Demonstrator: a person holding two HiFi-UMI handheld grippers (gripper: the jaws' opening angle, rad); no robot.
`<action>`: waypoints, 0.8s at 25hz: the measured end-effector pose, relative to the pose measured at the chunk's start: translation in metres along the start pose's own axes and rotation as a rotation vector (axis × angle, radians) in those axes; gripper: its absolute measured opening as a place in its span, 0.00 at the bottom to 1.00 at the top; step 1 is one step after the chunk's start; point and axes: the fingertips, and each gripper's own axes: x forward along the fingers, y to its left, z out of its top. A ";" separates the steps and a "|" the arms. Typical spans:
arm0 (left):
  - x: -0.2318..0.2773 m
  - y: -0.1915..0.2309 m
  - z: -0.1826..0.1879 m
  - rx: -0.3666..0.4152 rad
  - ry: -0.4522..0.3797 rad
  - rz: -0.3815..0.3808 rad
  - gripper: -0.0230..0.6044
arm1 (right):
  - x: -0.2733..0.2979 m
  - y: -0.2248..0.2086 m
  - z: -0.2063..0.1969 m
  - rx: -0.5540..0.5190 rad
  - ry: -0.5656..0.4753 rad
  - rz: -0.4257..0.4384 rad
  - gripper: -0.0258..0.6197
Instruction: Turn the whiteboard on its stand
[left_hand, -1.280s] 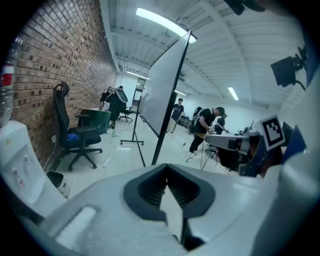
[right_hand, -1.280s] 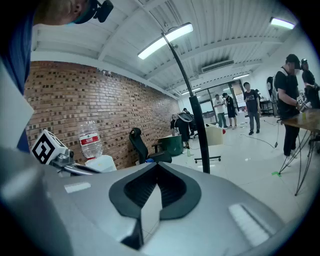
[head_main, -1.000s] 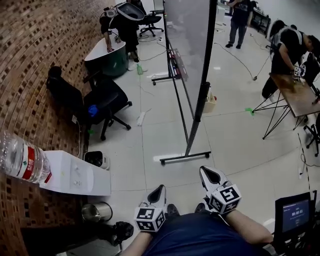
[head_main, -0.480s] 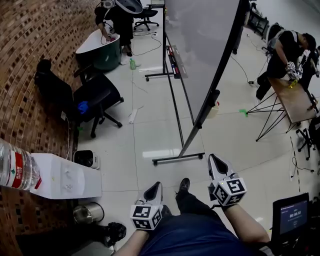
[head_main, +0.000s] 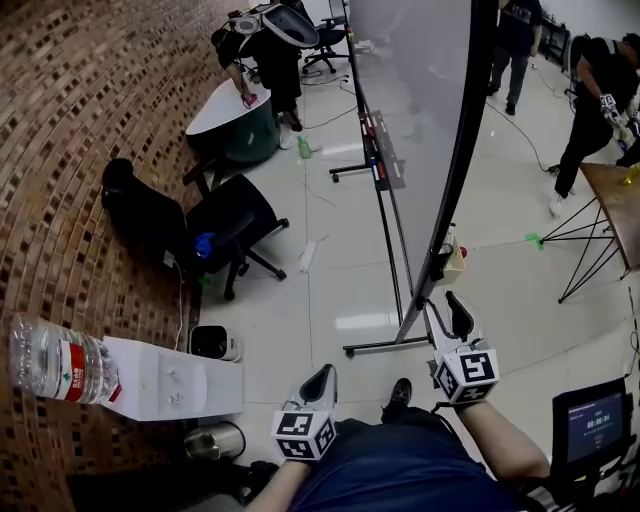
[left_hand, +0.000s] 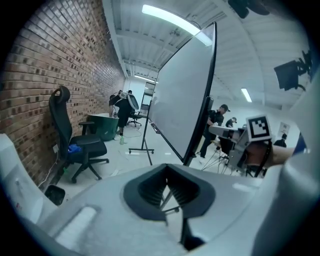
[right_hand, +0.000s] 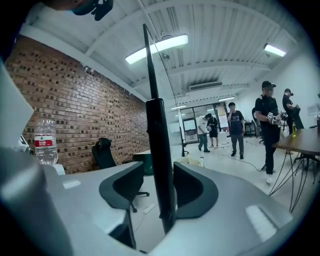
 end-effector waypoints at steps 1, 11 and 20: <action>0.005 -0.003 0.002 0.003 0.003 0.000 0.05 | 0.006 -0.004 0.003 -0.014 -0.011 -0.005 0.34; 0.029 0.017 0.011 -0.023 0.037 0.035 0.05 | 0.073 -0.007 0.018 -0.101 -0.022 -0.013 0.47; 0.022 0.047 0.009 -0.071 0.037 0.050 0.05 | 0.101 -0.014 0.020 -0.180 0.014 -0.136 0.32</action>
